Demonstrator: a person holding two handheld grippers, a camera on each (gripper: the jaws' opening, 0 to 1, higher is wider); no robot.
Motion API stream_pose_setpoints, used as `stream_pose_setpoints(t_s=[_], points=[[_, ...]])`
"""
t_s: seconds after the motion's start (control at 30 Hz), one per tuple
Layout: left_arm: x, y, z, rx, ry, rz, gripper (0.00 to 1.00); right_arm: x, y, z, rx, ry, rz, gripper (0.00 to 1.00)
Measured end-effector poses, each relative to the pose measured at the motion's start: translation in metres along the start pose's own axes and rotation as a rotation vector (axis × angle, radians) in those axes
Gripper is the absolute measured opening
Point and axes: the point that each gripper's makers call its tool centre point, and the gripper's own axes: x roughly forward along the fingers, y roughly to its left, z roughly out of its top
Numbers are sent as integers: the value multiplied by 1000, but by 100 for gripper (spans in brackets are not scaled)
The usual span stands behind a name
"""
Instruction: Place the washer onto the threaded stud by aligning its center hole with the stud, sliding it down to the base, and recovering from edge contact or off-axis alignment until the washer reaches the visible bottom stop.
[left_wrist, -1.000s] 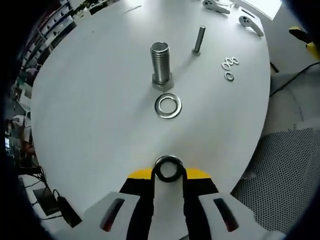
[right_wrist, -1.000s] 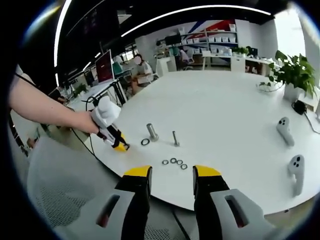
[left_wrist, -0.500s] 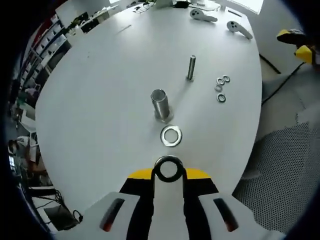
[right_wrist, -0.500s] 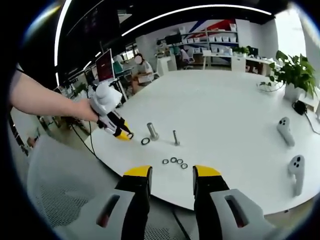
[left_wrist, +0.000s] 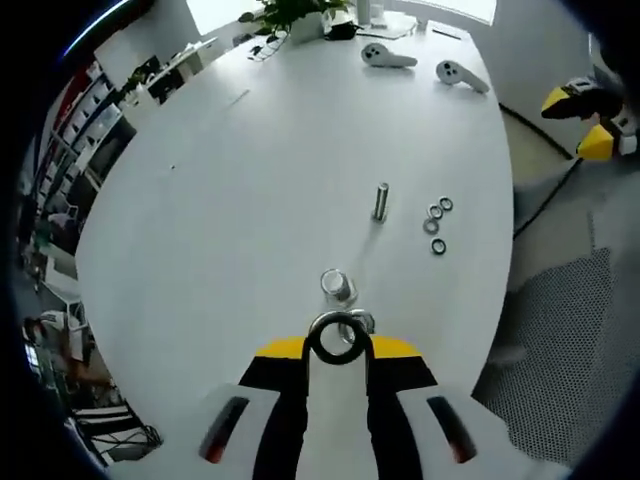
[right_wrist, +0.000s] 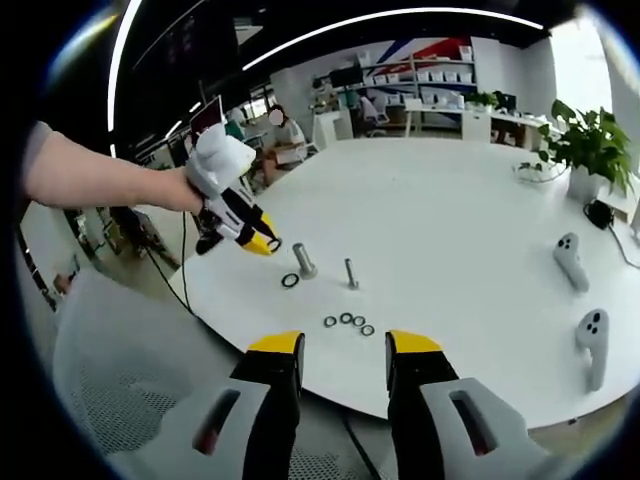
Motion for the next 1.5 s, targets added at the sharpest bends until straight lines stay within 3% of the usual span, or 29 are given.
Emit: stream_pose_setpoints(t_s=[0.33, 0.63, 1.23, 1.5], points=[[13, 0, 21, 33, 6, -22, 19, 0, 0, 0, 0, -1, 0, 34], [22, 2, 28, 64, 34, -35, 19, 0, -1, 1, -2, -1, -2, 34], [29, -1, 23, 108, 85, -59, 19, 0, 0, -1, -4, 4, 0, 34], [48, -2, 16, 106, 105, -67, 19, 0, -1, -1, -5, 8, -3, 34]])
